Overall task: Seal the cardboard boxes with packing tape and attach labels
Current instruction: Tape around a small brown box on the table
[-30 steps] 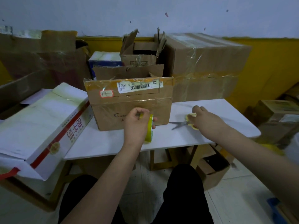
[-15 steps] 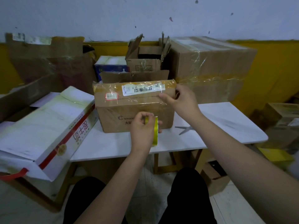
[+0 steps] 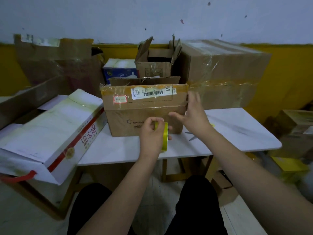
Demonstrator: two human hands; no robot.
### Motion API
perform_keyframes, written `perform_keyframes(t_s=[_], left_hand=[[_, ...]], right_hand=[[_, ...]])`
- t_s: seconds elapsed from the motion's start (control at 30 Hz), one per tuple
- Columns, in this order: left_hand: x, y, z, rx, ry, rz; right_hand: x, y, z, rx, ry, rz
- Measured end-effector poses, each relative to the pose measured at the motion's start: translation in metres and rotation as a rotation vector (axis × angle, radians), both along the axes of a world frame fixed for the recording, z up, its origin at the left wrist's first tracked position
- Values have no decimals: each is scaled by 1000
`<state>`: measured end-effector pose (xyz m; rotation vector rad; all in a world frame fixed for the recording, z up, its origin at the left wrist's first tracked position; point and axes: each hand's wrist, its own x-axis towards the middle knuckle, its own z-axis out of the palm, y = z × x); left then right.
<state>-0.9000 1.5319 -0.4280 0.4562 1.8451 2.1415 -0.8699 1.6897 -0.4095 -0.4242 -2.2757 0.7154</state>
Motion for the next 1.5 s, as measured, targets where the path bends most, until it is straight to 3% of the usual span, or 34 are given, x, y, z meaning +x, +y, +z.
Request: perform_keyframes(t_s=[0.13,0.27,0.37,0.53,0.7,0.83,1.07,1.17,1.37,1.5], left_hand=[[13,-18,4,-3,-48,-83],[22,-46,6,-4,-15,-179],[26,-69,8,-75,57,-219],[26,-98,2,-251,-38,-149],[36,-124,-20,-364,-122,-95],[40,-127,-44,-290,-243,-27],[18,-104,-64,-197,-214,151],[14,-99,-70,-337,-115,221],[-1,-95,-82,-855,148,551],[2,-92,-79,-967,292,646]], right_hand=[[31,-36,-7,-77,168,-66],[37,-66,2,6,-65,216],[35,-84,11,-51,-107,206],[26,-121,1,188,-173,187],[23,-140,-16,42,-225,322],[16,-146,-28,-45,-251,332],[-18,-134,-45,-14,-283,260],[-26,-130,-55,19,-350,272],[-32,-128,-58,81,-353,134],[-32,-123,-60,162,-334,46]])
